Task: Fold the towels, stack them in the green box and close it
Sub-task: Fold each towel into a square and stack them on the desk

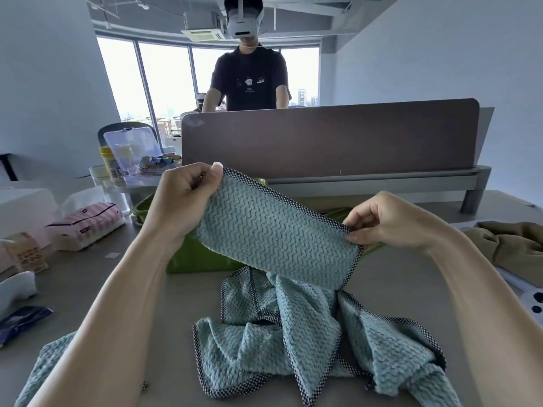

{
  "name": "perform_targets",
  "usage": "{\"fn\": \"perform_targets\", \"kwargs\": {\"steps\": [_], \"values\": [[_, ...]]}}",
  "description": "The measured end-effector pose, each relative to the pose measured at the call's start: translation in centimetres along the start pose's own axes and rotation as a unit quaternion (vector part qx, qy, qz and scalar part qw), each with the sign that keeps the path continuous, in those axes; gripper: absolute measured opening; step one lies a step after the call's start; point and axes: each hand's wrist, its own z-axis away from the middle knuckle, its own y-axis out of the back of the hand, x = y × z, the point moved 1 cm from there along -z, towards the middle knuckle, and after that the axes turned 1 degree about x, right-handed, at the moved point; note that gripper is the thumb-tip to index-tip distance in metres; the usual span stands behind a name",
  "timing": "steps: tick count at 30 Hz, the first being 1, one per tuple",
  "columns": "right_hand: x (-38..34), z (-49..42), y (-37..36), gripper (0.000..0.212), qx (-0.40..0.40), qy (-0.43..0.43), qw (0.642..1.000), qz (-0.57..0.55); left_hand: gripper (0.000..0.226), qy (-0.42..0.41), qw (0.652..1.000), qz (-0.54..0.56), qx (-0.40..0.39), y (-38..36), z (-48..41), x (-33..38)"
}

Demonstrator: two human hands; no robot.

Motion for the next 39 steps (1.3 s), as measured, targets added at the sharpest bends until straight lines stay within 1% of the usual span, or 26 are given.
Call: {"fn": "perform_targets", "kwargs": {"steps": [2,3,6,9,10,12,13,14,15,17,20,22,23,24,25,26,27,28,29,30,32,34,35,36,39], "values": [[0.1,0.0,-0.1,0.008,-0.028,-0.019,0.999,0.008,0.022,0.005,1.0,0.0,0.01,-0.1,0.0,-0.1],[0.1,0.0,-0.3,0.008,-0.046,-0.027,0.998,0.026,0.016,0.003,1.0,-0.003,0.016,-0.2,0.0,0.0],[0.2,0.0,-0.7,0.008,-0.086,-0.04,0.991,0.089,0.011,-0.013,1.0,-0.015,0.017,-0.7,0.1,0.2],[0.3,-0.2,-1.3,0.014,-0.113,-0.038,0.985,0.125,0.01,-0.024,0.999,-0.024,-0.002,-1.4,0.5,0.7],[0.3,-0.2,-1.4,0.021,-0.126,-0.038,0.982,0.136,0.01,-0.03,0.999,-0.024,-0.01,-1.5,0.6,0.8],[-0.4,-0.1,-2.0,0.047,-0.134,-0.028,0.978,0.157,0.012,-0.046,0.998,-0.023,-0.03,-1.9,0.8,1.1],[-1.0,-0.1,-2.4,0.06,-0.122,-0.013,0.982,0.144,0.013,-0.055,0.997,-0.02,-0.043,-2.0,0.9,1.3],[-1.7,-0.3,-2.9,0.068,-0.105,0.007,0.988,0.114,0.013,-0.059,0.997,-0.014,-0.057,-2.2,1.1,1.5],[-2.4,-0.3,-3.5,0.071,-0.094,0.029,0.992,0.082,0.012,-0.062,0.996,-0.007,-0.069,-2.4,1.2,1.8],[-3.7,-0.3,-4.8,0.064,-0.088,0.065,0.993,0.038,0.011,-0.068,0.994,0.006,-0.08,-2.6,1.5,2.3],[-4.5,-0.1,-5.6,0.036,-0.07,0.087,0.994,0.003,0.01,-0.066,0.994,0.017,-0.082,-2.6,1.7,3.0],[-4.9,0.2,-5.5,0.028,-0.055,0.097,0.993,-0.04,0.006,-0.049,0.997,0.018,-0.065,-2.6,1.8,3.2],[-5.0,0.4,-5.4,0.02,-0.053,0.103,0.99,-0.082,0.005,-0.032,0.998,0.016,-0.048,-2.5,1.7,3.1],[-5.2,0.5,-5.4,0.012,-0.055,0.107,0.984,-0.132,0.01,-0.006,0.999,0.021,-0.036,-2.5,1.7,3.0],[-5.3,0.6,-5.4,0.014,-0.057,0.105,0.976,-0.181,0.019,0.033,0.998,0.042,-0.039,-2.4,1.6,2.9],[-5.4,0.6,-5.3,0.014,-0.055,0.098,0.968,-0.224,0.031,0.088,0.99,0.085,-0.064,-2.2,1.5,2.7],[-5.3,0.5,-5.3,0.012,-0.049,0.092,0.962,-0.254,0.044,0.153,0.972,0.145,-0.1,-2.1,1.4,2.4],[-5.2,0.3,-5.2,0.015,-0.04,0.081,0.955,-0.283,0.057,0.217,0.945,0.207,-0.131,-2.1,1.3,2.1],[-5.0,0.1,-5.2,0.018,-0.035,0.073,0.948,-0.309,0.07,0.27,0.915,0.26,-0.151,-2.0,1.3,1.5],[-5.1,-0.1,-5.2,0.018,-0.028,0.058,0.939,-0.336,0.082,0.305,0.888,0.302,-0.167,-2.0,1.4,0.9],[-5.1,-0.3,-5.3,0.015,0.0,0.037,0.925,-0.378,0.1,0.33,0.847,0.372,-0.189,-2.4,1.6,0.2],[-4.9,-0.6,-5.3,0.015,0.036,0.018,0.913,-0.406,0.108,0.329,0.82,0.421,-0.203,-3.2,1.8,0.0],[-4.8,-0.7,-5.2,0.016,0.054,0.012,0.908,-0.414,0.105,0.327,0.818,0.428,-0.2,-3.7,2.0,0.3],[-4.6,-0.8,-5.0,0.016,0.071,0.005,0.905,-0.42,0.095,0.323,0.823,0.429,-0.185,-4.1,2.2,0.5],[-4.2,-1.0,-4.7,0.015,0.103,-0.003,0.898,-0.428,0.055,0.289,0.849,0.412,-0.159,-5.2,2.6,0.8]]}}
